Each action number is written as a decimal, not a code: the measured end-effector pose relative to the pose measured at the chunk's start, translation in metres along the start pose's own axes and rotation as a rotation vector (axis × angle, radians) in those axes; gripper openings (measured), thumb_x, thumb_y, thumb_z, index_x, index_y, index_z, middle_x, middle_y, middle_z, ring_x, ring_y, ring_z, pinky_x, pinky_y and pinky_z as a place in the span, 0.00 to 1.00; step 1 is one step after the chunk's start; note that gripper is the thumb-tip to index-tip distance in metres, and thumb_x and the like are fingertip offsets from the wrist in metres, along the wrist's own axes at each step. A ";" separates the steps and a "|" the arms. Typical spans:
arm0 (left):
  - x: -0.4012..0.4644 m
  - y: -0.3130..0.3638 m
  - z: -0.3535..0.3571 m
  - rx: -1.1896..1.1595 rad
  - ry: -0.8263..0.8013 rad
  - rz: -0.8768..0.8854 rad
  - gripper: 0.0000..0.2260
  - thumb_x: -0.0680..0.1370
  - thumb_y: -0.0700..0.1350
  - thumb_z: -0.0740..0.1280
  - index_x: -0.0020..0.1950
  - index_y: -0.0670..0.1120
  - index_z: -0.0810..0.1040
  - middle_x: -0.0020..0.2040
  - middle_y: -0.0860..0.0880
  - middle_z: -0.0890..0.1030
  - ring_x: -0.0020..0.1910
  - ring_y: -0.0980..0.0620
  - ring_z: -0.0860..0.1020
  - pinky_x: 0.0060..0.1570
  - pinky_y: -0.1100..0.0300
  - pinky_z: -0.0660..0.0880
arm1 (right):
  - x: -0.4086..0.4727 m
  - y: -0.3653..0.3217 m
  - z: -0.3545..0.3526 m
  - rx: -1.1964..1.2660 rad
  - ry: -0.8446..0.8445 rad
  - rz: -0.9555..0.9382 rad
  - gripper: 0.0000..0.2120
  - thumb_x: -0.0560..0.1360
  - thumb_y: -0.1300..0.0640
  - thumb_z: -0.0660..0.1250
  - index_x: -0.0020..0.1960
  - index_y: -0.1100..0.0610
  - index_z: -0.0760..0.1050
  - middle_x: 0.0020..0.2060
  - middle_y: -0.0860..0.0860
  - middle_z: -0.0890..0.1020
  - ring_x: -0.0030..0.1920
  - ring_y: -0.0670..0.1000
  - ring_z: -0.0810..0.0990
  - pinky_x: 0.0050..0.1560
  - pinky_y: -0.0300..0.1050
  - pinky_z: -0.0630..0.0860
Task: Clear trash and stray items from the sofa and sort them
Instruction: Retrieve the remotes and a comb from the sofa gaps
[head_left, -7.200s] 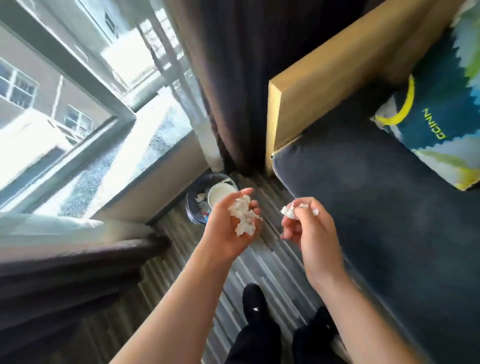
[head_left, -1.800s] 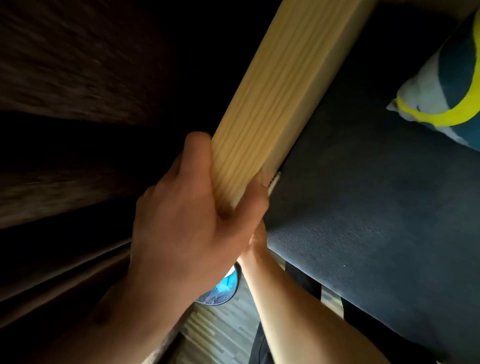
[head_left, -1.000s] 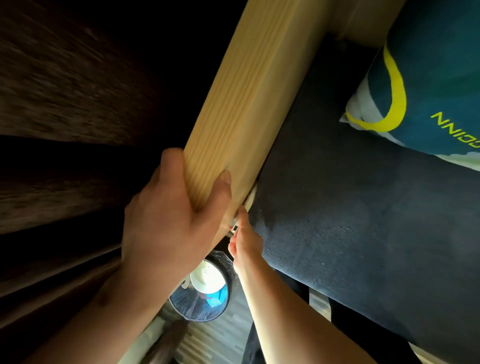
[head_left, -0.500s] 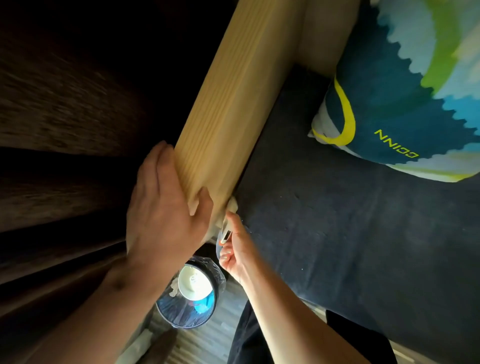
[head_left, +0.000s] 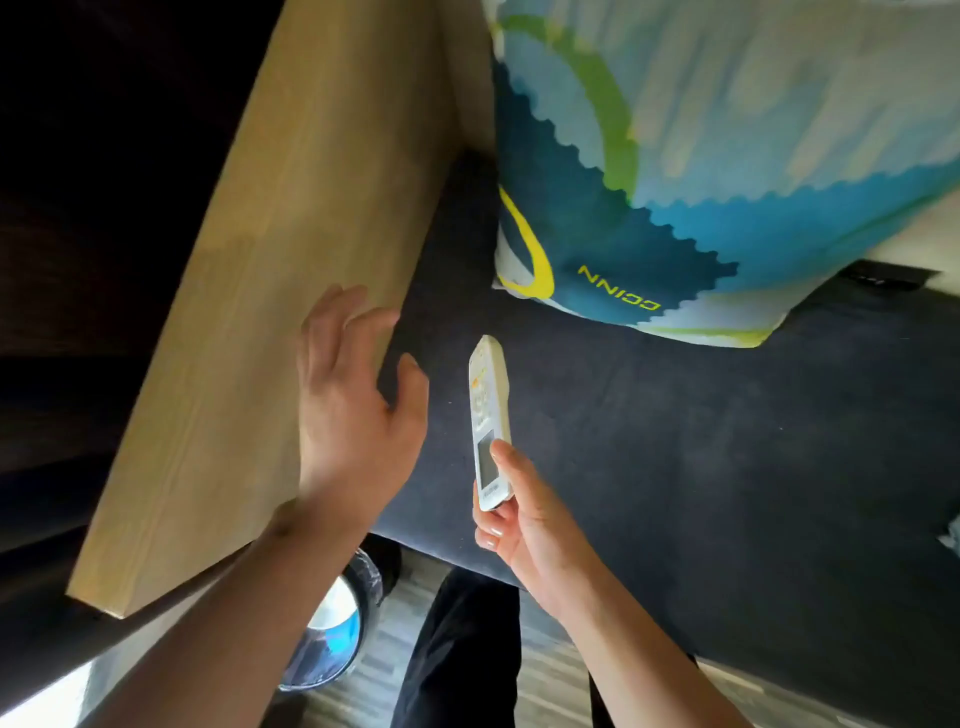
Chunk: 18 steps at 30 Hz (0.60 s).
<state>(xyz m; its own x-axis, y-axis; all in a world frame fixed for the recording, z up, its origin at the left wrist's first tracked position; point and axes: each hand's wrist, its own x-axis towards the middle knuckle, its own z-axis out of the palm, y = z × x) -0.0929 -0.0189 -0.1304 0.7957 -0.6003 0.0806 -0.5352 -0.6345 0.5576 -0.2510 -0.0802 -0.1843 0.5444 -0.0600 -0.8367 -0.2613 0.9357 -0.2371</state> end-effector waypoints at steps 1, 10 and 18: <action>0.004 0.015 0.015 -0.083 -0.059 -0.094 0.14 0.77 0.41 0.65 0.62 0.40 0.78 0.64 0.44 0.76 0.66 0.48 0.74 0.66 0.67 0.65 | -0.006 -0.013 -0.009 -0.039 0.015 -0.032 0.22 0.65 0.39 0.76 0.35 0.51 0.66 0.30 0.50 0.59 0.27 0.48 0.57 0.31 0.42 0.56; 0.010 0.129 0.136 -1.062 -0.710 -1.024 0.27 0.72 0.63 0.71 0.61 0.46 0.79 0.46 0.42 0.83 0.47 0.37 0.85 0.46 0.42 0.82 | -0.065 -0.100 -0.113 -0.618 0.158 -0.315 0.28 0.71 0.32 0.67 0.31 0.55 0.65 0.27 0.51 0.67 0.30 0.49 0.66 0.34 0.40 0.65; -0.009 0.228 0.211 -1.048 -0.703 -1.128 0.33 0.73 0.58 0.72 0.68 0.35 0.73 0.49 0.39 0.79 0.37 0.44 0.83 0.35 0.52 0.80 | -0.099 -0.149 -0.197 -0.732 0.298 -0.340 0.26 0.71 0.35 0.69 0.29 0.54 0.69 0.22 0.43 0.68 0.24 0.42 0.64 0.24 0.32 0.60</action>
<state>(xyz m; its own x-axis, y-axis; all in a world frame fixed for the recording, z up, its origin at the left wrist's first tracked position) -0.2824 -0.2610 -0.1785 0.1971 -0.3745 -0.9060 0.8032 -0.4682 0.3683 -0.4233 -0.2824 -0.1635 0.4807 -0.4814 -0.7330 -0.6260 0.3969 -0.6712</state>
